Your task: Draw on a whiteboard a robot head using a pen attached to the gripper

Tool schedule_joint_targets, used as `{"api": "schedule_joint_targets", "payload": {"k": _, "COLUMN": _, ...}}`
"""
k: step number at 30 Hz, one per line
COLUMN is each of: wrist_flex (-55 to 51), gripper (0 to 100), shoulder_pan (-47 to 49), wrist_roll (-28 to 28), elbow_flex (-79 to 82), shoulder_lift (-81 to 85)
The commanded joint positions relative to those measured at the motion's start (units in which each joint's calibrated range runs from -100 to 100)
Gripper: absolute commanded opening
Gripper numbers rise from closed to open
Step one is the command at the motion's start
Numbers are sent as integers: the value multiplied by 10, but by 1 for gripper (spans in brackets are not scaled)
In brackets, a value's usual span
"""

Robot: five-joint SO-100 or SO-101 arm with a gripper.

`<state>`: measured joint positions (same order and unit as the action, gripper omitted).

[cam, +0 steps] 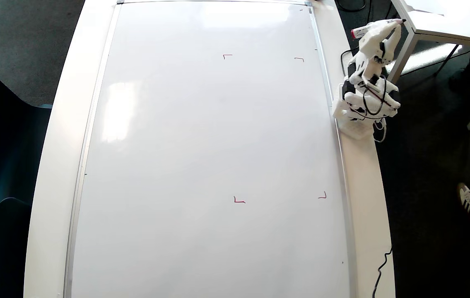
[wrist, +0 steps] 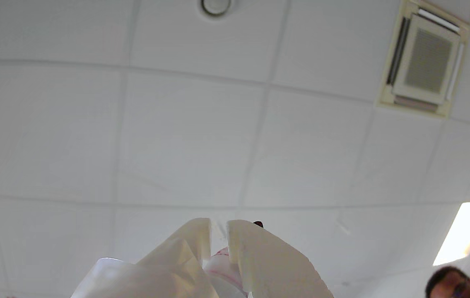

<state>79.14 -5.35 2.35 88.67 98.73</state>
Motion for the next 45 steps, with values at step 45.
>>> {"api": "schedule_joint_targets", "payload": {"k": 45, "wrist_flex": -986, "gripper": 1, "shoulder_pan": 192, "wrist_roll": 2, "elbow_flex": -535, "shoulder_lift": -585}}
